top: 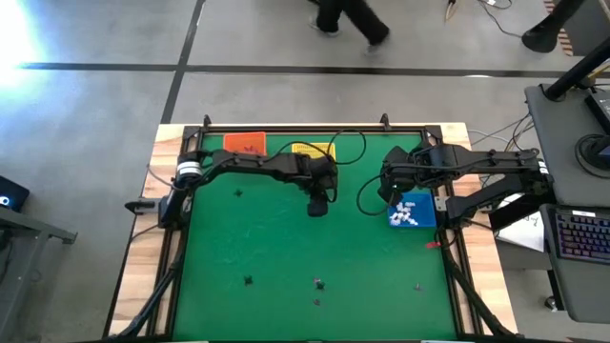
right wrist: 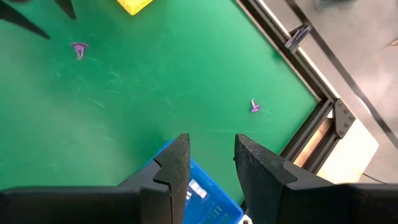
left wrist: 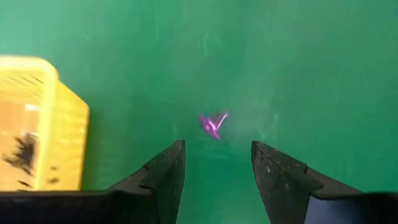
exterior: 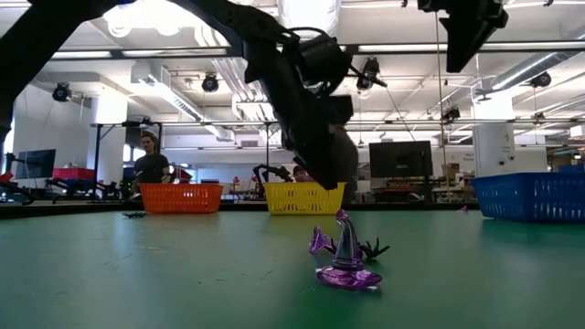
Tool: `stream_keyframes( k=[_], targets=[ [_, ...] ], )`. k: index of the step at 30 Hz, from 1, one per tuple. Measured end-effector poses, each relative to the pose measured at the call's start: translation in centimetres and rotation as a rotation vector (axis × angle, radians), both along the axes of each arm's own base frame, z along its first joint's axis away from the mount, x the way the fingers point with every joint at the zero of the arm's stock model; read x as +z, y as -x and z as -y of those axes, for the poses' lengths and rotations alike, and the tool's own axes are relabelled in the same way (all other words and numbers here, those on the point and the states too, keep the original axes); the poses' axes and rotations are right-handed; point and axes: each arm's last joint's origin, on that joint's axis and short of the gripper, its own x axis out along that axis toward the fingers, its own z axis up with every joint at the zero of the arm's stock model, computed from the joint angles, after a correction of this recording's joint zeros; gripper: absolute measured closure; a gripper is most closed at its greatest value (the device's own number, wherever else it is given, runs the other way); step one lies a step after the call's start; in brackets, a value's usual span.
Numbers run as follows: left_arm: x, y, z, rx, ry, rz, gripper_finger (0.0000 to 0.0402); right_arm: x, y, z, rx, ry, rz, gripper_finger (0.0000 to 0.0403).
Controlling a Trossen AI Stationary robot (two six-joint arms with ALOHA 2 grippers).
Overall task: Sort Halloween decoration
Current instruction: Put the violet hat toy into the orange basket
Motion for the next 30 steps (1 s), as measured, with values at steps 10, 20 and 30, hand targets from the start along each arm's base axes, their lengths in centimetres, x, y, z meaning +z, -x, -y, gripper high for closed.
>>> stream_keyframes(
  k=[10,20,30],
  targets=[
    [-2.0,-0.5,0.1,0.034,0.026,-0.027,0.0235,0.0,0.0,0.0,-0.002,0.015,0.001,0.0284],
    [-1.8,-1.0,0.1,0.022,0.038,0.03,0.0235,0.0,0.0,0.0,0.012,0.017,-0.005,0.0284],
    [-2.3,-1.2,0.0,0.026,0.03,0.036,0.0235,0.0,0.0,0.0,0.015,0.018,-0.007,0.0284]
  ],
)
